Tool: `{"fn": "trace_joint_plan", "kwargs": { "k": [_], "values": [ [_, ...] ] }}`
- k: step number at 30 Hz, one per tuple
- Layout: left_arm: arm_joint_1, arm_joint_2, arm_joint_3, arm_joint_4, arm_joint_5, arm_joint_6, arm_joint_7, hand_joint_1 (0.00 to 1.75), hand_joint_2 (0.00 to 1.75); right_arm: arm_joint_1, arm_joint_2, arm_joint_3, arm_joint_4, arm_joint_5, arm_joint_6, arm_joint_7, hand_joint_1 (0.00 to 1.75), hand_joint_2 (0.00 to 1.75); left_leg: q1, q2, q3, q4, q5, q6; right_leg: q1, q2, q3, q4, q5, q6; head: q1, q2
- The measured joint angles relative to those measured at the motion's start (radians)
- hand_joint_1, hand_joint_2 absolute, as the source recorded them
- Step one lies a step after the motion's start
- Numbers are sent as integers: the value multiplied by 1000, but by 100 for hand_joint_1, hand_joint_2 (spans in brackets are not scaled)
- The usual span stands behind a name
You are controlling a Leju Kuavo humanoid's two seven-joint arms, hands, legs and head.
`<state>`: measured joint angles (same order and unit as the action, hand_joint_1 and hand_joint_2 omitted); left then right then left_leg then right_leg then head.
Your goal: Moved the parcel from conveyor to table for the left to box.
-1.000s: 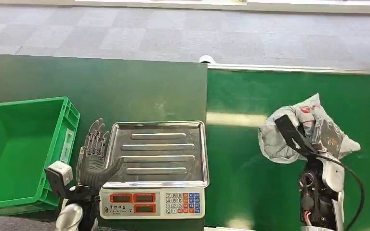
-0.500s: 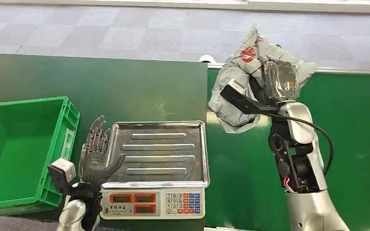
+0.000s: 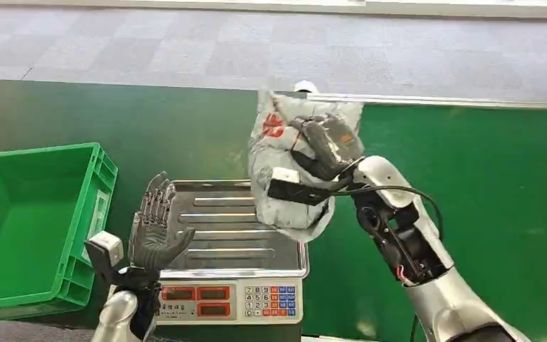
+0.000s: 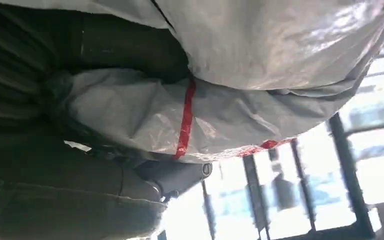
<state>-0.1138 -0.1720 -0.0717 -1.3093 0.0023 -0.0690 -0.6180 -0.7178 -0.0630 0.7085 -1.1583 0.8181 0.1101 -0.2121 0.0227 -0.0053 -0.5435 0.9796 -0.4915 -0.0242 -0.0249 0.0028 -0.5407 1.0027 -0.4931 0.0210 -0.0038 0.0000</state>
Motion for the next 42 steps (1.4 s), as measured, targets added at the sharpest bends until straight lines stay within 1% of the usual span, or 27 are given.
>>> {"fn": "trace_joint_plan", "kwargs": {
  "k": [2,5,6,7,8,9,10,11,12,13,14,15,16,18,23,32,42],
  "values": [
    [-15,1,-8,15,5,3,0,0,175,-4,11,77,37,-68,44,-14,148,175,0,0,0,0,0,0,0,0,0,0,0,0,0,0],
    [-37,4,-18,34,15,14,1,0,175,-12,31,195,104,-157,68,-21,147,175,0,-1,-1,0,0,0,0,0,0,0,0,0,0,0],
    [-41,5,-21,36,16,16,2,0,175,-16,34,222,122,-175,68,-24,147,175,0,-1,-1,0,0,0,0,0,0,0,0,0,0,0],
    [-43,6,-24,39,18,18,3,0,175,-21,36,247,138,-189,68,-28,141,175,0,-1,-1,0,0,0,0,0,0,0,0,0,0,0],
    [-44,7,-26,41,20,19,4,0,175,-25,37,272,156,-201,67,-31,145,175,0,-1,-1,0,0,0,0,0,0,0,0,0,0,0],
    [-44,8,-27,42,22,21,6,0,175,-29,37,295,174,-212,67,-31,145,175,0,-1,-1,0,0,0,-1,0,-1,0,0,0,0,0],
    [-44,9,-28,42,23,24,7,0,175,-33,37,308,183,-220,67,-31,140,175,0,-1,-1,0,0,0,-1,0,-1,0,0,0,0,0],
    [-44,10,-30,42,24,26,8,0,175,-35,35,319,190,-228,67,-31,143,175,0,-1,-1,1,0,0,-1,0,-1,0,0,0,0,0],
    [-44,12,-31,42,25,27,9,0,175,-38,34,330,196,-235,67,-31,143,175,0,0,-1,1,0,0,-1,0,-1,0,0,0,0,0],
    [-44,13,-32,42,25,27,10,0,175,-42,33,338,202,-239,67,-29,96,175,0,0,-1,1,0,0,-1,0,-1,0,0,0,0,0],
    [-44,15,-35,42,26,28,10,0,175,-47,31,348,208,-242,67,-26,31,175,0,0,-1,1,0,0,-1,0,-1,0,0,0,0,0],
    [-44,15,-37,42,26,28,11,0,175,-52,30,355,213,-244,67,-21,31,175,0,0,-1,1,0,0,-1,0,-1,0,0,0,0,0],
    [-44,16,-39,42,27,30,11,0,175,-56,29,362,219,-243,67,-15,0,175,0,0,-1,1,0,0,0,0,-1,0,0,0,0,0],
    [-44,17,-40,42,29,32,12,0,175,-61,26,372,229,-238,57,-3,0,175,0,0,-1,1,0,0,0,0,-1,0,0,0,0,0],
    [-37,19,-47,42,29,41,13,0,175,-63,18,383,240,-226,-12,21,0,175,0,0,-1,0,0,0,0,0,-1,0,0,0,0,0],
    [-32,24,-54,42,32,47,13,0,175,-64,7,376,240,-226,-52,27,0,175,0,0,0,1,0,0,-1,0,-1,0,0,0,0,0],
    [-35,27,-55,42,34,49,13,0,175,-45,-4,317,202,-319,-116,-76,0,175,0,0,0,1,0,0,0,0,-1,0,0,0,0,0]
  ]
}}
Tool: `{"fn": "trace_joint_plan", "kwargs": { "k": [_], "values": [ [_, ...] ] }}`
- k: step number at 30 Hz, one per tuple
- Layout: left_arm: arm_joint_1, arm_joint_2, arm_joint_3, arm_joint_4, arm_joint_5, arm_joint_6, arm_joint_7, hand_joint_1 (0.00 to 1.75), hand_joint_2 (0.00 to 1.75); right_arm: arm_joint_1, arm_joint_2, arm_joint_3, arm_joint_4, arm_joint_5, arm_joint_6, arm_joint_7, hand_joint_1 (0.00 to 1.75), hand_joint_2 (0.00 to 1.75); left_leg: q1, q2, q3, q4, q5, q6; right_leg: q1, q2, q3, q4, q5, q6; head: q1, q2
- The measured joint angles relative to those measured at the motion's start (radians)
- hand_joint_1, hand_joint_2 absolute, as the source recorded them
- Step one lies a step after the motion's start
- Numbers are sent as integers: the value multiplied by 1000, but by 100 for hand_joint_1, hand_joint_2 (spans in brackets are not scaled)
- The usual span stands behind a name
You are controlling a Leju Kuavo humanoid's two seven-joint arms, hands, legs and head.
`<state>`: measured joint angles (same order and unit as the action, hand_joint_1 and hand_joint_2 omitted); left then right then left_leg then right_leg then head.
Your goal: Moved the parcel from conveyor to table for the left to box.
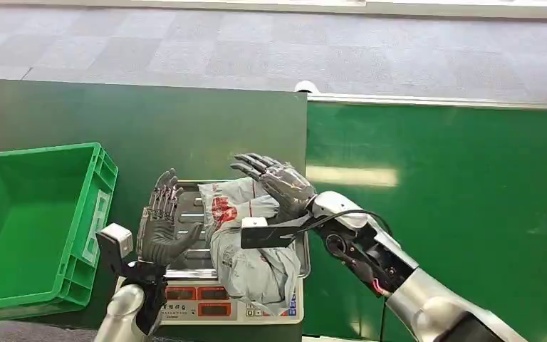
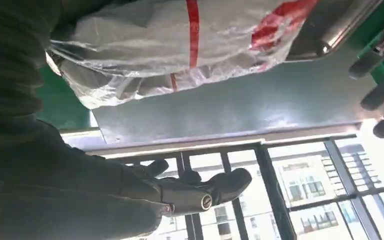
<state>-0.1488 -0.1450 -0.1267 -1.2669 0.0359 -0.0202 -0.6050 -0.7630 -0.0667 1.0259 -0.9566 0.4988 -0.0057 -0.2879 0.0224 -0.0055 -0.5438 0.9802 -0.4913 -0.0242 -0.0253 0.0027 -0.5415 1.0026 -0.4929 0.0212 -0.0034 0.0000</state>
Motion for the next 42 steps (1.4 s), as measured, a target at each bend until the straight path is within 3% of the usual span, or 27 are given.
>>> {"fn": "trace_joint_plan", "kwargs": {
  "k": [6,12,22,28,36,42],
  "values": [
    [-11,3,0,3,6,0,0,0,175,81,-10,-106,-109,-110,-64,-114,0,175,0,0,0,0,0,0,0,0,0,0,0,0,0,0],
    [-12,4,0,3,10,-4,-4,0,175,233,-18,-274,-256,-105,-131,-212,0,175,0,0,0,0,0,0,0,0,0,0,0,0,0,0],
    [-3,6,2,1,7,-13,-11,0,175,443,5,-537,-401,-153,-156,-276,0,175,0,0,-1,0,0,0,0,0,0,0,0,0,0,0],
    [1,6,2,1,0,-16,-12,0,175,494,19,-623,-432,-205,-176,-309,0,175,0,0,0,0,0,0,0,0,0,0,0,0,0,0],
    [6,5,3,-3,-3,-21,-13,0,175,600,77,-801,-468,-421,-198,-341,0,175,0,0,-1,0,0,0,0,0,0,0,0,0,0,0],
    [7,5,4,-6,-3,-21,-13,0,175,632,108,-870,-468,-436,-190,-341,0,175,0,0,0,0,0,0,0,0,0,0,0,0,0,0]
  ]
}}
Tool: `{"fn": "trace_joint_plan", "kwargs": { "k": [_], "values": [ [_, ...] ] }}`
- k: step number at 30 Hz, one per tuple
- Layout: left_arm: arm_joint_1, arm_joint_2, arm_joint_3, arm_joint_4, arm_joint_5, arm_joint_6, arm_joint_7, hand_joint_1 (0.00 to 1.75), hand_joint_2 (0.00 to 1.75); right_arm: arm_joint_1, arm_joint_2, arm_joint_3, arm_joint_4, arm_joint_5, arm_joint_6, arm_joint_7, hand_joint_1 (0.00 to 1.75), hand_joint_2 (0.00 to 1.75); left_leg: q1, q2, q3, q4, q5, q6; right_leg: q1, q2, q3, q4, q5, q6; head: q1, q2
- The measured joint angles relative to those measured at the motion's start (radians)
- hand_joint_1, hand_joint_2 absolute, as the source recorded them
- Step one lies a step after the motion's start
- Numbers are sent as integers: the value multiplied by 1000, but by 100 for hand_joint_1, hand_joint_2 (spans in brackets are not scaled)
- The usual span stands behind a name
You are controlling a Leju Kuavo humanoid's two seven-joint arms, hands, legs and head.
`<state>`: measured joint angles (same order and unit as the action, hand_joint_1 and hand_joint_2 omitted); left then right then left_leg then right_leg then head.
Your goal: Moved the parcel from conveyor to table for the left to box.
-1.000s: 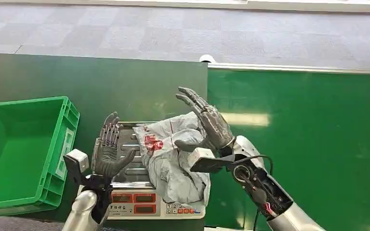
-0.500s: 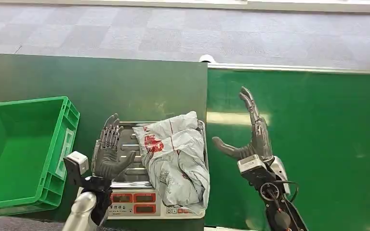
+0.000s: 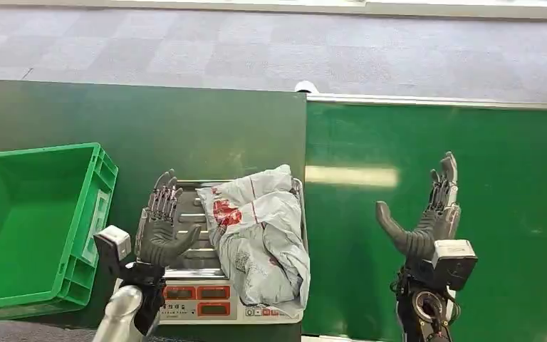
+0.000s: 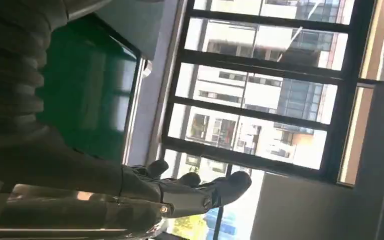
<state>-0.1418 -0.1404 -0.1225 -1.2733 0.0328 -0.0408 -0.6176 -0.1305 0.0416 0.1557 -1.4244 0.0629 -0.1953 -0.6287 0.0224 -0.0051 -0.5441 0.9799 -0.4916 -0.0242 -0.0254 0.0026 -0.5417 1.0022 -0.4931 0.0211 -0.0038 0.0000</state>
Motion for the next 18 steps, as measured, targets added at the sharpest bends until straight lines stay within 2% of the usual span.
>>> {"fn": "trace_joint_plan", "kwargs": {
  "k": [9,18],
  "values": [
    [0,0,0,-3,-5,-1,0,0,175,8,21,-30,0,-5,3,20,0,175,0,0,0,0,0,0,0,0,0,0,0,0,0,0],
    [-6,-6,-3,-4,-45,3,-15,0,175,33,55,-65,0,53,75,48,0,175,0,0,0,0,0,0,0,0,0,0,0,0,0,0]
  ]
}}
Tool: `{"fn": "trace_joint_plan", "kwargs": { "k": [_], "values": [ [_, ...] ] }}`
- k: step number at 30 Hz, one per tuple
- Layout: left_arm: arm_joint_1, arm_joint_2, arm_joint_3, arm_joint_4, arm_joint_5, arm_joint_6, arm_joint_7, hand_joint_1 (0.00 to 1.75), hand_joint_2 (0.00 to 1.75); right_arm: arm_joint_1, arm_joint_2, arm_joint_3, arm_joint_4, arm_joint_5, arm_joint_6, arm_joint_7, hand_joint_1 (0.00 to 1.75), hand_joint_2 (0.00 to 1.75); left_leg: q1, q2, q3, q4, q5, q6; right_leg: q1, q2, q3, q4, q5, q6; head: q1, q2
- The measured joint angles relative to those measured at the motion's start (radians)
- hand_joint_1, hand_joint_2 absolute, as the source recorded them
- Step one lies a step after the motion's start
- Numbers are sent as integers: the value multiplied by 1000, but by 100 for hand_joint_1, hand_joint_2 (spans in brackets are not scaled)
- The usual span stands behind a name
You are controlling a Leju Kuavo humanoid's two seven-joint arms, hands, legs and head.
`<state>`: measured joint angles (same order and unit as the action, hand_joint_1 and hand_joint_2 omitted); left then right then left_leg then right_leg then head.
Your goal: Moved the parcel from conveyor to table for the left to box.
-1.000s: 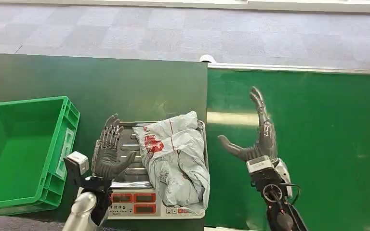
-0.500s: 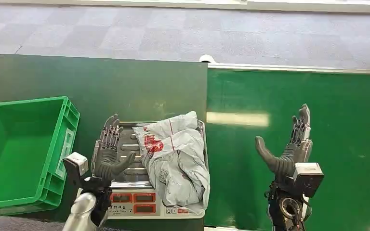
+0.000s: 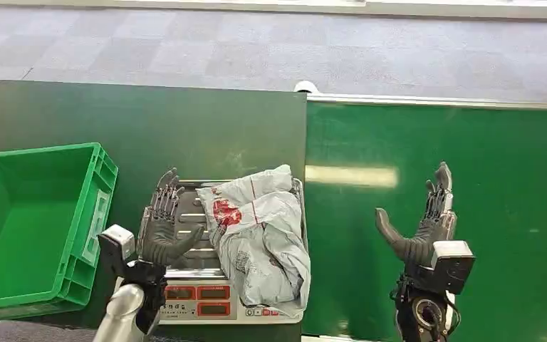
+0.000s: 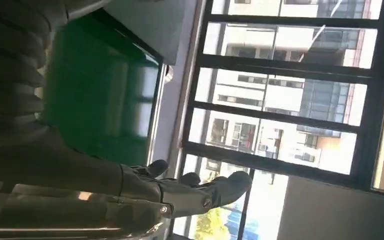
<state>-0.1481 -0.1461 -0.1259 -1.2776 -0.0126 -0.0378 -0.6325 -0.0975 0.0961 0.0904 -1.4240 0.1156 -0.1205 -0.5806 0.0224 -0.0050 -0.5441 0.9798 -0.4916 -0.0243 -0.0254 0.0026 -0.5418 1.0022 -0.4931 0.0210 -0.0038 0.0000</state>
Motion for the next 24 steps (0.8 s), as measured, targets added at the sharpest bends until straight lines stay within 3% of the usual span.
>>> {"fn": "trace_joint_plan", "kwargs": {
  "k": [16,24],
  "values": [
    [3,-9,0,-45,-8,14,-46,0,175,0,21,-12,0,17,17,6,0,175,0,0,0,0,0,0,0,0,0,0,0,0,0,0],
    [61,-8,-46,-253,-70,141,-67,0,175,0,21,-21,9,38,38,14,0,175,0,0,-1,0,0,0,0,0,0,0,0,0,0,0]
  ]
}}
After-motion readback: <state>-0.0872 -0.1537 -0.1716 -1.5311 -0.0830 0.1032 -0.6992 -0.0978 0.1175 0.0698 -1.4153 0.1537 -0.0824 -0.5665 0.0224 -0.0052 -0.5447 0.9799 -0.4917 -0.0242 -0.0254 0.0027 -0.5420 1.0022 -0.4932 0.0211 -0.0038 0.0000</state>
